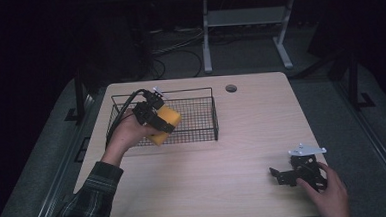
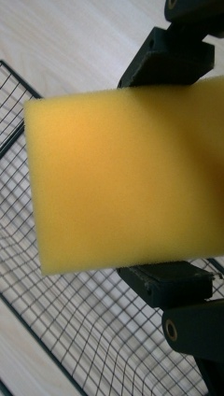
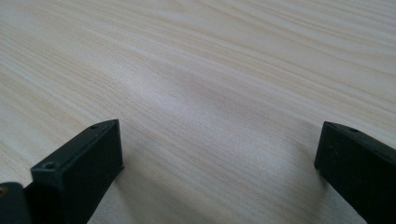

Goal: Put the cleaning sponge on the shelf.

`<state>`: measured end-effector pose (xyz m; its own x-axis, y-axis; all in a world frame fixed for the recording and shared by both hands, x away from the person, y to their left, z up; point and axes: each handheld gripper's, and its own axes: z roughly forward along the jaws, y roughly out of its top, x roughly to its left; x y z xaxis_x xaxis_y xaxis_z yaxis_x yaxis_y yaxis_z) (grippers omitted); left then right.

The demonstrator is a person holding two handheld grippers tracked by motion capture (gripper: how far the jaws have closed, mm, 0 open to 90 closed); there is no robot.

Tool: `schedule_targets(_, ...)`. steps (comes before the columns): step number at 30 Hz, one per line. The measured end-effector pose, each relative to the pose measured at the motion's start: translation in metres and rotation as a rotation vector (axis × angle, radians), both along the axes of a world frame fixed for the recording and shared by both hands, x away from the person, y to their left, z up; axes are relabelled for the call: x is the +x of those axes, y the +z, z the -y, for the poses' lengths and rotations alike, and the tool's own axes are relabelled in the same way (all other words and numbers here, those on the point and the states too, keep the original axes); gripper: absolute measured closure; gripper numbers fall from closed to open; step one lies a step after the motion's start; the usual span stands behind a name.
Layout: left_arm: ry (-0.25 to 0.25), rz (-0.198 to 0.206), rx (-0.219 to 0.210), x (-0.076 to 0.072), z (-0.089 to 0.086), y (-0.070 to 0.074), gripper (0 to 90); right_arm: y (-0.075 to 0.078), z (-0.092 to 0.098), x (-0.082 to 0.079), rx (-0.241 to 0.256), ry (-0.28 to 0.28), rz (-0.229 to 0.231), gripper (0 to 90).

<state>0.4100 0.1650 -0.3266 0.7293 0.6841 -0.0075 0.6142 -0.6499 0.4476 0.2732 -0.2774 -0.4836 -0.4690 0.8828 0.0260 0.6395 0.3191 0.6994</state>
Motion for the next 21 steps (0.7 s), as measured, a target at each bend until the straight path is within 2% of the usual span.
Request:
schedule_targets(10,0.046,0.012,-0.007,0.011,-0.013,0.002,21.5,0.0,0.0,0.0,0.0,0.0,0.0,0.2)
schedule_targets(21,0.115,0.015,-0.009,0.026,-0.035,-0.002,21.6,0.0,0.0,0.0,0.0,0.0,0.0,0.2)
